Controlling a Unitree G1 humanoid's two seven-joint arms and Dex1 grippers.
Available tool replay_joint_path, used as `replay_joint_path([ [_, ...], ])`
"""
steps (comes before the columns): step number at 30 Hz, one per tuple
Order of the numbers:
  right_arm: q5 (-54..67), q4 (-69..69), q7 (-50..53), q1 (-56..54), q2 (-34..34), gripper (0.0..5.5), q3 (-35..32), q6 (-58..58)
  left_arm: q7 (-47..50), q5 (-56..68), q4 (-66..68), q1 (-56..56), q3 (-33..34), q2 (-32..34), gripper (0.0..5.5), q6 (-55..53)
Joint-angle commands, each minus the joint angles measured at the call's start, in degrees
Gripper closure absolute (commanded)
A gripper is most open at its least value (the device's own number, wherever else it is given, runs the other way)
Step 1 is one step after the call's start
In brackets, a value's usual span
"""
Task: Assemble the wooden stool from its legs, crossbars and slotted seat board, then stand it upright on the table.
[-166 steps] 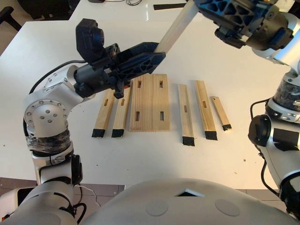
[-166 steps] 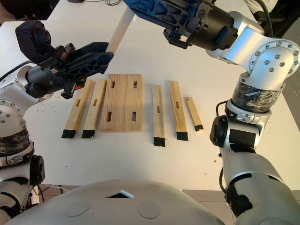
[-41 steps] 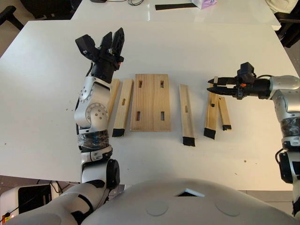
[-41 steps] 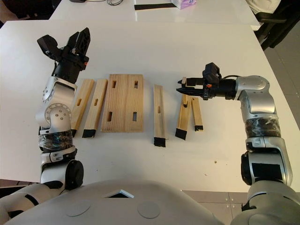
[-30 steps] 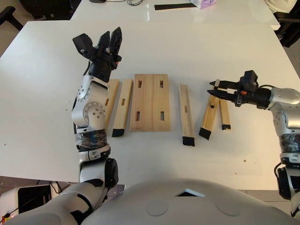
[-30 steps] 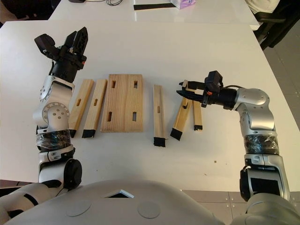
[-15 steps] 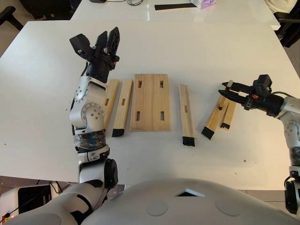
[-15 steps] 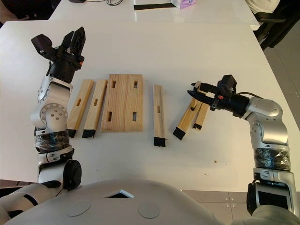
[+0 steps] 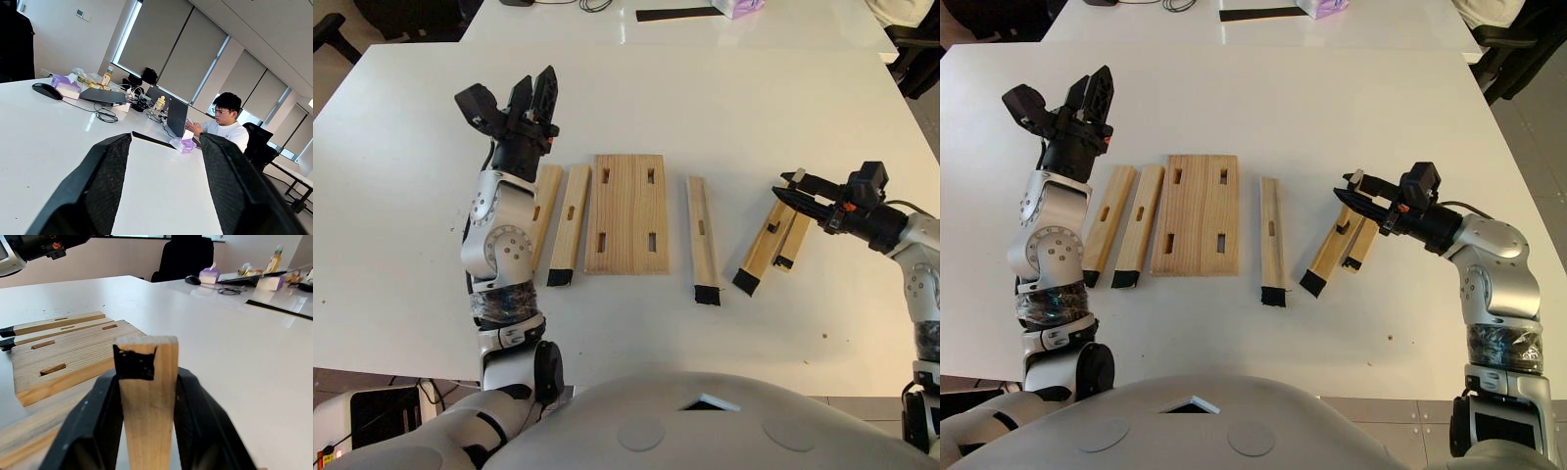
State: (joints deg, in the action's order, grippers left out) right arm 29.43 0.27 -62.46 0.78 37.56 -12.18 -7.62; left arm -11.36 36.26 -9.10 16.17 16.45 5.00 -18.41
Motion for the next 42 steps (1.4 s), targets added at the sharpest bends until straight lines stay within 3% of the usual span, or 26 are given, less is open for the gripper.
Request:
replay_joint_path([
  [1,-0.03,-1.6,1.73,4.93,-1.54,4.2,-1.45,0.73,-0.08,0.3,-0.01,-0.34,0.33,1.01,2.91,-0.78],
  [23,-0.01,6.57,0.44,3.75,-0.14,4.2,-1.68,3.45,-0.18,-0.09,1.16,-0.77,0.01,0.91,2.91,-0.27],
  [32,4.37,-2.21,5.4,-5.21,-4.95,4.2,0.99,-0.52,-0.75,0.44,2.26,1.02,0.01,1.8,2.91,-0.92],
  [42,-7.59,17.06,10.39,-7.09,-13.54,4.2,5.69,13.49,-3.76,-0.24,7.25,5.12,-1.28,3.17,2.91,-2.06],
])
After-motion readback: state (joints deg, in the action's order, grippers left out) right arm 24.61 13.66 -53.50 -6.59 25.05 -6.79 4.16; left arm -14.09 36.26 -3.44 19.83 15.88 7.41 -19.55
